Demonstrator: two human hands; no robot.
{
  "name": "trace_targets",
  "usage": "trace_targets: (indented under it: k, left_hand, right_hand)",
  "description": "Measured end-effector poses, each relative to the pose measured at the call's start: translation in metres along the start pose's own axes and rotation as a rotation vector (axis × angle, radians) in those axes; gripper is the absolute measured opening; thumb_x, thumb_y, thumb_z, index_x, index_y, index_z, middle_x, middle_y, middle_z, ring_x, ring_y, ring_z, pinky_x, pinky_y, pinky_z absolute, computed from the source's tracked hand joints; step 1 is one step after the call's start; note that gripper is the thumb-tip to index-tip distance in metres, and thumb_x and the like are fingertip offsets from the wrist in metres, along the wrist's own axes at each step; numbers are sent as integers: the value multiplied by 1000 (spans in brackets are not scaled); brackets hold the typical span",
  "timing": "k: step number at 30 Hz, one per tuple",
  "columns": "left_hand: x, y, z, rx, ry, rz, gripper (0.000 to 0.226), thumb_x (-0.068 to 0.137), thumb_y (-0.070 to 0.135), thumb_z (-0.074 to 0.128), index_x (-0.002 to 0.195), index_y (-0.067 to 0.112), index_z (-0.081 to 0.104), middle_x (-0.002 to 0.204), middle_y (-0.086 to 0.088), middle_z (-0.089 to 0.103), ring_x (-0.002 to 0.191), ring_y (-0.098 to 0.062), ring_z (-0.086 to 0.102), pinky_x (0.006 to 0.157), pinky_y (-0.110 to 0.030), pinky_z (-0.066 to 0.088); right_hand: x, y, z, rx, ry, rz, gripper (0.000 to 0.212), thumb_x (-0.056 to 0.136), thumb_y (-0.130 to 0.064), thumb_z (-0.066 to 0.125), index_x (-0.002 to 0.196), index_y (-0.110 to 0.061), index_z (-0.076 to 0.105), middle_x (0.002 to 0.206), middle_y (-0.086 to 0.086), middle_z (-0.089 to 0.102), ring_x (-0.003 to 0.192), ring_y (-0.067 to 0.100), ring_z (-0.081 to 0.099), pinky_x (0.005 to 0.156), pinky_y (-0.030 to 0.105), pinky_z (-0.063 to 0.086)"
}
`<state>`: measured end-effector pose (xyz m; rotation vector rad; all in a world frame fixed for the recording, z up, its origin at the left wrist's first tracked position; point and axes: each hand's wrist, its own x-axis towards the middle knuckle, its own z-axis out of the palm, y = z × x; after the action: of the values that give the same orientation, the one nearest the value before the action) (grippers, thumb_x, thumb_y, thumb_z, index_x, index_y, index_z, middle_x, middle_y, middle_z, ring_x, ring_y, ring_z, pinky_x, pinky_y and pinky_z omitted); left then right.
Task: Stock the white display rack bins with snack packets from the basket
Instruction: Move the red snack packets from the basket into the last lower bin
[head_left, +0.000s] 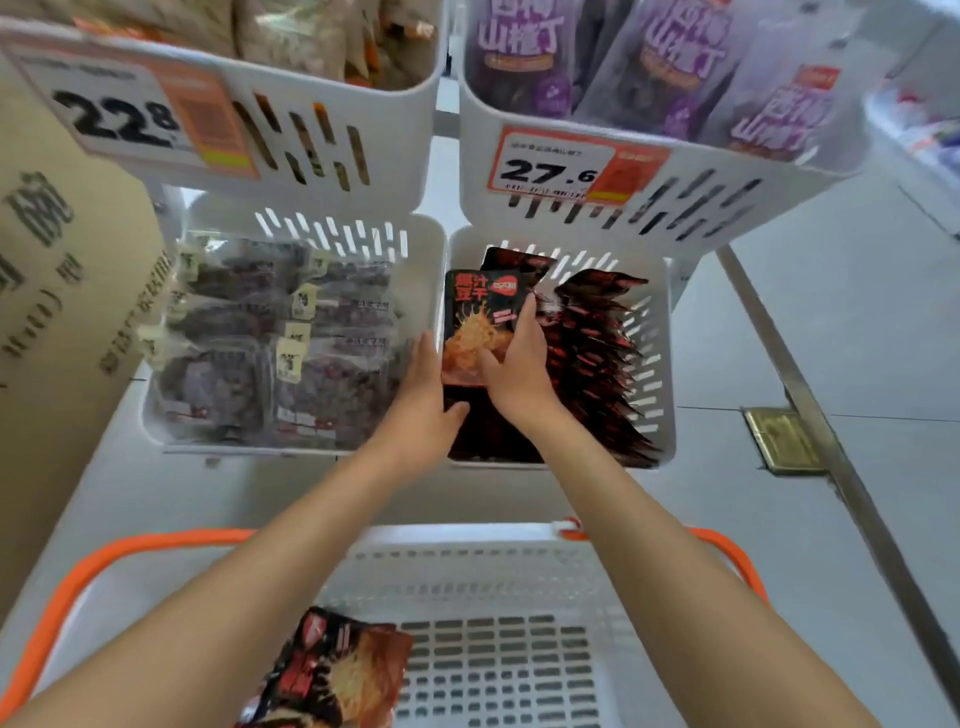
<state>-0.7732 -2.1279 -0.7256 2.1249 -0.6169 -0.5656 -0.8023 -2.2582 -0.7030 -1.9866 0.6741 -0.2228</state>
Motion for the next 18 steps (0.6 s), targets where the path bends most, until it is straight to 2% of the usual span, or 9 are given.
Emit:
trace_targets:
  k: [2,4,7,10,14,16,18]
  left_hand:
    - [1,-8,5,2,6,35,97,97,15,58,155,21,-20,167,1,-4,153,-15,5,124,-39,16]
    - [0,-12,9,3,5,59,100,98,16,59,153,25,-24,167,2,-3,152,-15,8,123,-39,19]
    - [1,-13,10,16,13,62,99,98,14,57,153,26,-25,165,5,-15,152,-11,-5,124,-35,11]
    - [0,-11,8,41,-9,67,96,99,9,55,154,26,-22,164,5,-20,151,-10,-11,125,-35,6]
    - [-10,-2,4,48,-12,17,90,101,12,53,156,23,-18,164,1,-19,151,-12,-13,122,-30,2]
    - [-20,7,1,49,0,-16,87,101,13,53,156,18,-15,165,-2,-16,151,-14,-12,119,-27,-1]
    - [-38,16,-6,47,8,-47,84,102,16,52,157,15,-11,166,-3,-9,152,-16,-6,119,-27,1]
  right_hand:
    - [2,13,0,73,1,-7,97,91,-6,61,157,-21,-9,164,-1,4,150,17,8,123,40,18]
    - [2,21,1,62,-25,-41,98,89,-5,62,157,-22,-8,163,0,7,150,17,11,123,43,20]
    - [3,24,3,39,34,-95,85,93,-14,60,157,-19,4,163,3,12,151,19,11,123,45,18]
    - [5,21,1,-8,-20,-81,83,98,-15,55,158,-16,-2,165,-1,2,152,13,3,124,34,8]
    - [-3,16,-6,51,17,-95,94,91,-25,66,157,-27,0,163,-5,14,150,14,15,122,46,22]
    - [-13,17,-12,16,45,-120,93,89,-31,69,157,-26,6,161,-5,21,148,13,20,121,46,24]
    - [-31,14,-18,-56,56,-155,91,90,-36,68,157,-21,9,161,-3,21,148,13,19,122,41,21]
